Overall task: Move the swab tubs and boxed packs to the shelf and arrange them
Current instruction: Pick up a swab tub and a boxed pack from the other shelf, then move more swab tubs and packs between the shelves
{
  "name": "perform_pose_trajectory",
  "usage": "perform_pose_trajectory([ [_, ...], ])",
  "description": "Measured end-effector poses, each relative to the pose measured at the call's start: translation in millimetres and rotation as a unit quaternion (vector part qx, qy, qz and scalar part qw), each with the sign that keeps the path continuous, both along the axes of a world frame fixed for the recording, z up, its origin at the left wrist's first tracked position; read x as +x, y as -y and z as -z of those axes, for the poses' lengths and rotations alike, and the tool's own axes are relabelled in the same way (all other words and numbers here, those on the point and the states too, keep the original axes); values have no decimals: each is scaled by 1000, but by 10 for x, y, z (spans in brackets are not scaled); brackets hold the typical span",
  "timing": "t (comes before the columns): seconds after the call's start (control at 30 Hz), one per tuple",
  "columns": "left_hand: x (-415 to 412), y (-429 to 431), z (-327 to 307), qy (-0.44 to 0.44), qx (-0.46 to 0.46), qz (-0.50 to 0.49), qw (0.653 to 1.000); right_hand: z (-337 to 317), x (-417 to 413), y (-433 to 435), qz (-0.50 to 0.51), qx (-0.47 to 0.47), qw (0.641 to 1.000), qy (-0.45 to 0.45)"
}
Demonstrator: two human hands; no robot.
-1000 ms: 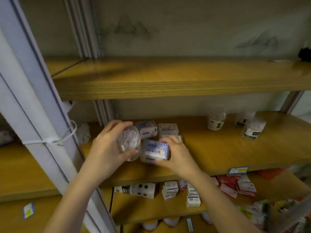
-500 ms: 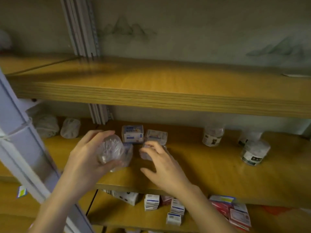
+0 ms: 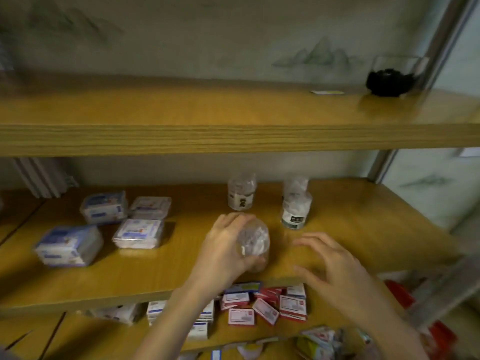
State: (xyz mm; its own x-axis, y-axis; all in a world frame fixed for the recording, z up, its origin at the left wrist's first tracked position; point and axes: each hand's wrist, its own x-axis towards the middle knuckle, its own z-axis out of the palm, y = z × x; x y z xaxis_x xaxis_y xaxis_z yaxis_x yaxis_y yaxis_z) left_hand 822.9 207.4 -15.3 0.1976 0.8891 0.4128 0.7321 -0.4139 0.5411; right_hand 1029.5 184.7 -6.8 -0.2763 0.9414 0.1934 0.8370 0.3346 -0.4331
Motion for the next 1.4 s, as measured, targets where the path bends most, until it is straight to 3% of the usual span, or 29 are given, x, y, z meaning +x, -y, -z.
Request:
perform_pose_trajectory([
  [0.3,1194,-400,-28,-17,34,89,995,26,796,202,105,-2,994,-35],
  [0.5,1478,-674,114,-180,88,60,978,-21,1010,282,137,-2,991,-10],
  [0.67,1322,-559,5,-223,159,25,962,-5,1030,268,126,-1,992,-2],
  [0.83,679,-87,-78,-245,154,-35,957,-36,732,152,65,5,998,12],
  [1.03,-271,503,-38,-276,62,-166,945,-59,-18,-36,-75,8,997,19],
  [1.4,-1744,1962,-69,-276,-43,-422,862,-43,-1830,161,-325,-27,945,29],
])
